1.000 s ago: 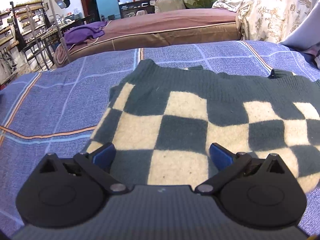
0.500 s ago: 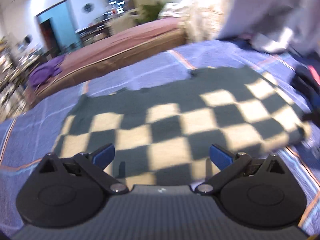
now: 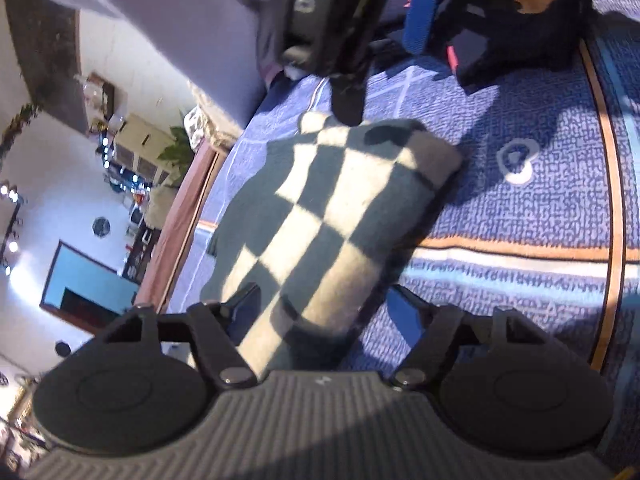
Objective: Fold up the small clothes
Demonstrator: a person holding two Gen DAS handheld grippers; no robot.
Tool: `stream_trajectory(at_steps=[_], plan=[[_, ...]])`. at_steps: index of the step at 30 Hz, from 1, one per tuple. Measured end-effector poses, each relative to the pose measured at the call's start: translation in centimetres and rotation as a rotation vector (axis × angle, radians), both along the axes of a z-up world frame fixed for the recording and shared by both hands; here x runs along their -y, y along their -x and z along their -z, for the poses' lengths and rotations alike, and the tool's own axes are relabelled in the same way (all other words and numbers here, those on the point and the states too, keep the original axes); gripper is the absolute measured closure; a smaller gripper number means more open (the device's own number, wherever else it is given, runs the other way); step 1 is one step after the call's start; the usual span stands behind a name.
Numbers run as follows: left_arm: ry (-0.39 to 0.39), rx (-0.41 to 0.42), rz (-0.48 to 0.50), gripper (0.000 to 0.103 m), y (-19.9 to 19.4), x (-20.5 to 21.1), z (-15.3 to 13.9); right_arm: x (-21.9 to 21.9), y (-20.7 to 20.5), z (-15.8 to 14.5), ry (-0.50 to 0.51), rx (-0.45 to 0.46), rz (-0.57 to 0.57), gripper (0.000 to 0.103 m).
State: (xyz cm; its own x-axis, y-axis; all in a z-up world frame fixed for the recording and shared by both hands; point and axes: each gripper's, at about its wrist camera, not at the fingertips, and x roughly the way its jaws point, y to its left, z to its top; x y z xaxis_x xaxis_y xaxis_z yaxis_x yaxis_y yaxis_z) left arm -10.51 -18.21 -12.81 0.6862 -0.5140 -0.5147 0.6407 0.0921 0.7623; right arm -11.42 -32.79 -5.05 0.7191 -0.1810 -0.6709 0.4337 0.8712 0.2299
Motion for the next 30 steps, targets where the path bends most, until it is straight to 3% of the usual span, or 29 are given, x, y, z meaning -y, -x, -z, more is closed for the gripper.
stream_trajectory(at_steps=[6,8,9,10,14,17,22,27,30], plan=[[-0.008,0.056,0.101,0.046,0.4,4.1,1.4,0.6,-1.1,-0.7,0.008,0.020,-0.046,0.000],[-0.013,0.045,0.122,0.058,0.4,5.1,1.7,1.2,-1.9,-0.9,-0.014,0.032,-0.063,0.000],[-0.019,0.013,0.123,0.072,0.3,5.8,1.9,1.6,-2.6,-0.9,-0.034,0.034,-0.075,0.000],[-0.019,-0.008,0.112,0.077,0.2,6.1,2.0,2.0,-3.2,-0.9,-0.051,0.031,-0.087,0.000],[0.039,-0.112,0.040,0.079,-0.9,6.5,1.5,3.1,-6.4,-0.9,-0.096,-0.003,-0.159,0.000],[0.072,-0.193,0.006,0.079,-2.2,6.6,0.8,4.1,-8.2,0.1,-0.075,-0.068,-0.121,0.000],[0.125,-0.293,-0.038,0.079,-3.0,6.2,0.4,5.5,-10.1,2.7,-0.218,-0.135,-0.106,0.000],[0.220,-0.457,-0.106,0.079,-5.3,5.1,-0.5,6.0,-10.4,3.7,-0.380,-0.055,-0.080,0.000],[0.246,-0.495,-0.124,0.079,-5.8,3.9,-1.1,6.4,-10.9,3.9,-0.439,-0.038,-0.060,0.000]])
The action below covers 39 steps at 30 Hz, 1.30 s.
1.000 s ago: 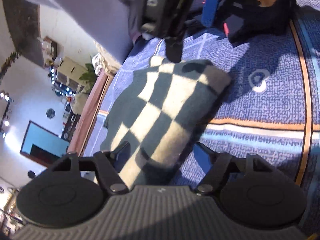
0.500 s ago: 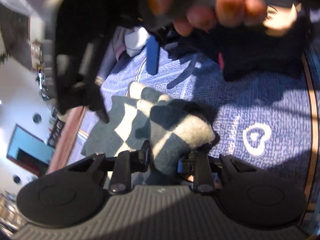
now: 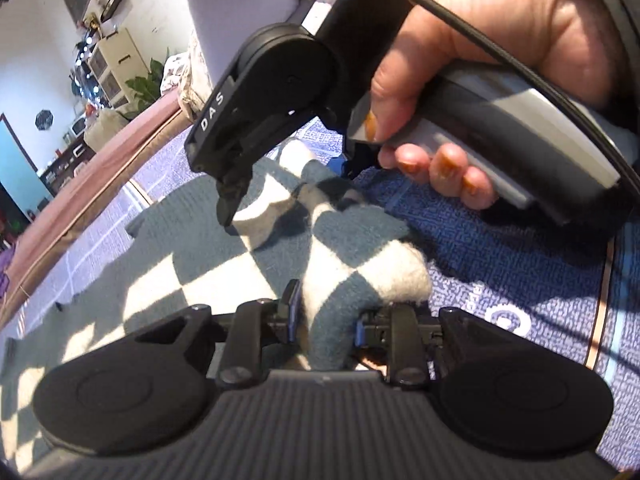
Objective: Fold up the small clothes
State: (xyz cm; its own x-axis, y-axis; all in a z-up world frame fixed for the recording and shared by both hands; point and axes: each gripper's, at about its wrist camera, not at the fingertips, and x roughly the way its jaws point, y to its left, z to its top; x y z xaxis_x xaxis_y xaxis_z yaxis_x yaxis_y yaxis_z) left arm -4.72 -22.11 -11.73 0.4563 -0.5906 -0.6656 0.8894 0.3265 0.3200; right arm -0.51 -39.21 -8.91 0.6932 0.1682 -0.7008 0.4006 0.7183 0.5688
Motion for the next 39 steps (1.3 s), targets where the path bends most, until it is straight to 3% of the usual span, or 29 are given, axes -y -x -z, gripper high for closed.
stream_trajectory(at_steps=[2,4,5,6,9,16,22,26,31,39], plan=[[0.017,-0.031,-0.018,0.079,-0.4,0.4,0.2,0.0,-0.5,0.0,-0.019,-0.008,-0.003,0.002],[0.042,-0.078,-0.044,0.079,-1.2,0.5,0.0,0.1,-0.8,0.2,-0.036,-0.012,0.003,0.020],[0.053,-0.101,-0.055,0.079,-1.6,0.5,-0.1,0.2,-0.9,0.5,-0.052,-0.012,0.003,0.044],[0.063,-0.121,-0.064,0.079,-1.8,0.3,-0.2,0.4,-0.5,1.1,-0.090,-0.006,0.019,0.057],[0.083,-0.162,-0.082,0.079,-2.4,-0.2,-0.5,1.2,1.1,2.0,-0.210,0.031,0.097,0.066],[0.115,-0.225,-0.114,0.079,-3.5,-0.8,-1.0,-0.5,1.4,0.3,-0.114,0.021,0.089,0.068],[0.216,-0.377,-0.194,0.079,-5.7,-3.0,-2.7,-1.0,-0.5,-2.4,-0.092,0.028,0.089,0.069],[0.262,-0.367,-0.222,0.079,-6.5,-5.1,-4.0,-2.6,-2.0,-4.5,-0.079,0.058,0.061,0.069],[0.372,-0.403,-0.298,0.080,-8.3,-9.6,-6.3,-5.2,-5.0,-6.9,-0.101,0.103,0.020,0.070],[0.530,-0.428,-0.551,0.081,-13.9,-19.6,-8.3,-11.2,-12.7,-7.9,-0.156,0.135,-0.085,0.075]])
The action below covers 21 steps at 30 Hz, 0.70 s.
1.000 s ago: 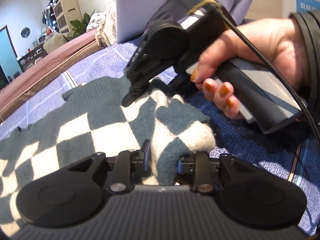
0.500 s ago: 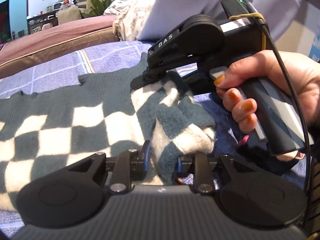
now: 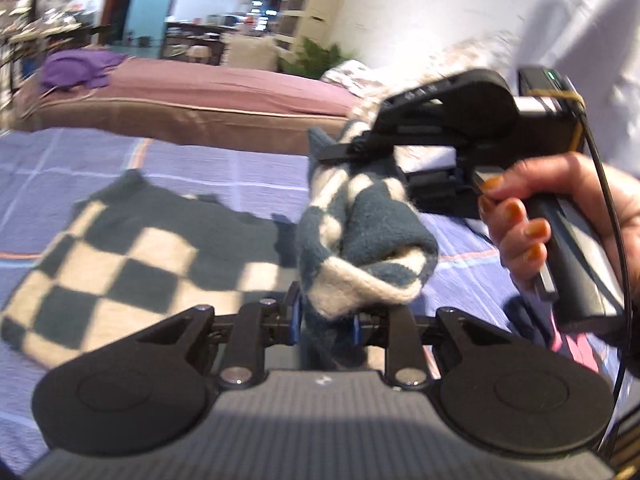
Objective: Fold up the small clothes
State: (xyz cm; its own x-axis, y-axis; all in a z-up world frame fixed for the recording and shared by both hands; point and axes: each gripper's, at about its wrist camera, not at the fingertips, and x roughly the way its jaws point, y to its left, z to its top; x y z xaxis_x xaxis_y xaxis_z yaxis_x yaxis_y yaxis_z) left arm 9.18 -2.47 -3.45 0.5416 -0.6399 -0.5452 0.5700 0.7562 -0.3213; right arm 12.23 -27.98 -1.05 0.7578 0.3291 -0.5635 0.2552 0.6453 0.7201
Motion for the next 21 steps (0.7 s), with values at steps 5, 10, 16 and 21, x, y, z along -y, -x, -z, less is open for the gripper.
stream_trajectory(at_steps=[5,10,16,21], plan=[[0.020,-0.055,-0.176,0.081,-3.9,-6.9,0.4,-5.3,-5.2,1.0,-0.029,0.012,-0.089,0.076],[-0.005,-0.091,-0.297,0.081,-5.8,-11.7,1.7,-10.2,-8.6,3.0,-0.007,-0.013,-0.173,0.076],[-0.013,-0.166,-0.358,0.066,-6.5,-14.2,4.6,-12.3,-9.1,5.2,0.024,-0.046,-0.193,0.060],[-0.005,-0.174,-0.394,0.059,-6.9,-15.3,4.8,-11.2,-7.6,4.8,0.010,-0.011,-0.231,0.027]])
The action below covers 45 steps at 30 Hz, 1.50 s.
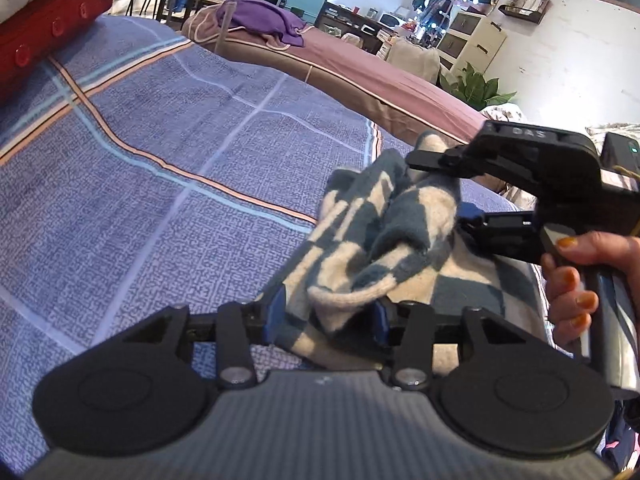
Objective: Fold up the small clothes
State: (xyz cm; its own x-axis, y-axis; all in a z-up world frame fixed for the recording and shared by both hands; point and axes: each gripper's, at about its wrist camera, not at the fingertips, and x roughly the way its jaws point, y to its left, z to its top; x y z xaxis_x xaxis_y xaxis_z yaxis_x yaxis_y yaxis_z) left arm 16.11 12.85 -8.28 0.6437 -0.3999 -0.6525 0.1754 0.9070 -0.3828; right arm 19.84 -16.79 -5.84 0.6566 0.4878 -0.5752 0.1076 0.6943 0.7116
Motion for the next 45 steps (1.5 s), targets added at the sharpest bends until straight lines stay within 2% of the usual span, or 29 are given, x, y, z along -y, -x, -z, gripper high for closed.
stream_trajectory(at_steps=[1,3,5,6,7,9,11,13,14,15,16,18,22,25,26,28,31,37,38,39,40,42,43,45], plan=[[-0.006,0.000,0.001,0.059,-0.1,-0.1,0.1,0.1,0.4,-0.4,0.015,0.011,-0.011,0.022],[-0.016,-0.002,-0.002,0.059,-0.2,-0.1,-0.1,0.1,1.2,-1.4,0.023,0.050,-0.029,0.004],[-0.036,0.002,-0.025,0.055,-0.3,-0.1,-0.4,0.5,2.0,-2.5,0.019,0.106,-0.042,0.000],[-0.078,0.005,-0.058,0.040,-0.1,-0.2,-0.5,0.7,2.7,-3.1,0.031,0.128,-0.050,0.000],[-0.110,0.008,-0.084,0.032,0.0,-0.5,-0.6,0.4,3.2,-3.8,0.059,0.145,-0.059,0.000],[-0.108,-0.008,-0.121,0.032,0.2,-1.5,-0.8,0.1,4.5,-4.8,0.155,0.168,-0.073,0.000],[-0.079,-0.011,-0.151,0.033,0.5,-2.1,-1.5,0.0,6.2,-5.3,0.259,0.187,-0.099,0.005],[-0.100,0.040,-0.145,0.036,1.2,-1.7,-2.7,-0.7,8.0,-5.5,0.380,0.210,-0.128,0.019],[-0.116,0.073,-0.128,0.038,1.5,-1.2,-3.3,-1.0,9.1,-5.4,0.438,0.229,-0.151,0.031],[-0.136,0.109,-0.101,0.042,1.9,-0.3,-4.0,-1.4,9.9,-5.3,0.493,0.247,-0.176,0.037],[-0.149,0.128,-0.074,0.049,2.1,0.4,-4.5,-1.7,10.8,-5.2,0.542,0.264,-0.193,0.037],[-0.175,0.157,0.001,0.055,2.4,2.4,-5.4,-1.9,12.3,-4.7,0.594,0.287,-0.186,0.041],[-0.260,0.173,0.099,0.054,2.5,6.6,-5.1,-1.7,13.7,-3.1,0.619,0.251,-0.201,0.040],[-0.297,0.107,0.104,0.052,1.2,7.6,-3.4,-2.6,13.9,-2.2,0.693,0.251,-0.222,0.038],[-0.287,0.092,0.098,0.051,0.8,7.4,-2.8,-2.5,14.0,-1.9,0.695,0.244,-0.221,0.037],[-0.292,0.086,0.094,0.041,0.4,7.2,-2.1,-2.4,14.1,-1.5,0.686,0.230,-0.207,0.035],[-0.279,0.066,0.110,0.041,-0.2,6.6,-1.6,-2.7,14.1,-1.2,0.696,0.222,-0.204,0.032],[-0.282,0.062,0.115,0.036,-0.3,6.3,-1.5,-3.6,14.2,-1.1,0.743,0.229,-0.240,0.018],[-0.277,0.056,0.110,0.033,-0.4,6.1,-1.7,-3.6,14.3,-1.1,0.736,0.229,-0.236,0.013],[-0.269,0.041,0.097,0.024,-0.3,5.9,-2.0,-3.3,14.6,-1.2,0.714,0.230,-0.224,0.001],[-0.262,0.025,0.087,0.015,-0.2,5.5,-2.4,-3.0,14.8,-1.3,0.681,0.230,-0.207,0.000],[-0.216,0.037,0.071,0.011,0.8,4.2,-3.3,-2.1,15.7,-1.7,0.598,0.243,-0.137,0.000],[-0.178,0.050,0.057,0.004,1.4,3.3,-3.6,-1.7,16.3,-2.1,0.566,0.258,-0.102,0.000],[-0.077,0.042,0.023,0.000,2.6,1.1,-3.8,-0.6,17.7,-2.6,0.513,0.288,-0.014,0.000]])
